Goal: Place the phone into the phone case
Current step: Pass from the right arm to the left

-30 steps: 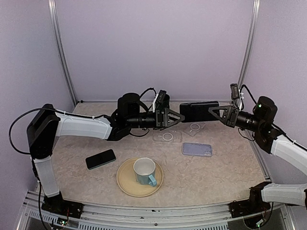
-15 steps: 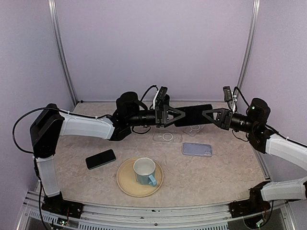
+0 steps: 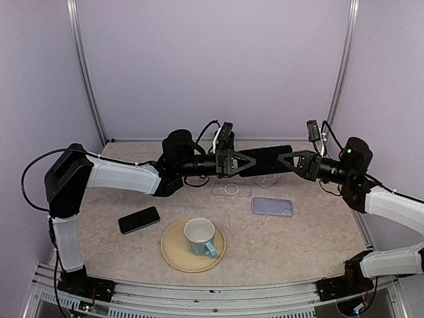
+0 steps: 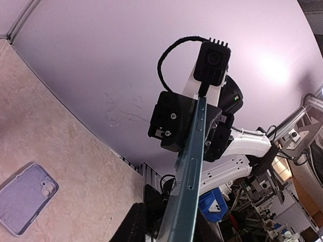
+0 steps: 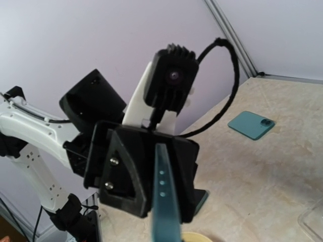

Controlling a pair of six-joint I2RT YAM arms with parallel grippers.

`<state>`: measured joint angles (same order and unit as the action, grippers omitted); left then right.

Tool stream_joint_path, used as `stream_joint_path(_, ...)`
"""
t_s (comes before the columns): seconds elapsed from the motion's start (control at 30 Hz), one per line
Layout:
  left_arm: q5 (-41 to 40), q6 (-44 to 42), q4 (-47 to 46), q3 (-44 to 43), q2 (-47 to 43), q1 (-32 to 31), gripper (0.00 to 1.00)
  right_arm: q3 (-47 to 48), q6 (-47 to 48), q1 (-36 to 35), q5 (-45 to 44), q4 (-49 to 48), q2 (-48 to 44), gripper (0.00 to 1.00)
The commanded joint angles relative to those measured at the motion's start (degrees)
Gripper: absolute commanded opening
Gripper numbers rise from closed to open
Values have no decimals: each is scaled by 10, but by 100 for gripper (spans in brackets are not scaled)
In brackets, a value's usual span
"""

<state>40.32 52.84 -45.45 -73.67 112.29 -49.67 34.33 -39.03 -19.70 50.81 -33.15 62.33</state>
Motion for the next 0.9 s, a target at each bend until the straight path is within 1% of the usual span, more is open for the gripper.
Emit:
stream_joint_path(0.0, 20, 4, -50, -11, -1, -14, 23, -2, -3, -3, -10, -33, 8, 0)
stream_joint_path(0.23, 29, 4, -66, -4, -6, -14, 1, -1, -4, -3, -24, -20, 12, 0)
stream_joint_path(0.4, 29, 7, -66, -3, -6, -14, 0, 8, 6, -3, -39, 13, 22, 0)
stream_joint_path(0.47, 26, 7, -55, -4, -5, -12, 0, 14, 12, -3, -40, 29, 26, 4)
stream_joint_path(0.5, 20, 6, -47, -4, -5, -10, 0, 18, 19, -3, -42, 40, 28, 10)
stream_joint_path(0.53, 17, 4, -40, -4, -6, -8, 0, 22, 26, -3, -46, 57, 29, 19)
stream_joint_path(0.57, 14, 0, -30, -4, -7, -5, 0, 27, 36, -3, -52, 75, 29, 32)
stream_joint_path(0.6, 10, -5, -16, -4, -9, -3, 0, 32, 45, -3, -57, 94, 28, 42)
stream_joint_path(0.63, 5, -11, -4, -4, -10, -1, 0, 35, 54, -2, -63, 110, 27, 51)
stream_joint_path(0.67, 2, -16, 7, -3, -13, 1, 0, 38, 60, -2, -67, 124, 26, 59)
stream_joint_path(0.7, -2, -20, 19, -3, -14, 3, 0, 41, 67, 0, -72, 136, 24, 66)
stream_joint_path(0.77, -5, -27, 36, -2, -17, 6, 0, 45, 74, 3, -82, 157, 20, 75)
stream_joint_path(0.87, -8, -32, 52, -5, -17, 9, 0, 54, 84, 7, -97, 192, 18, 86)
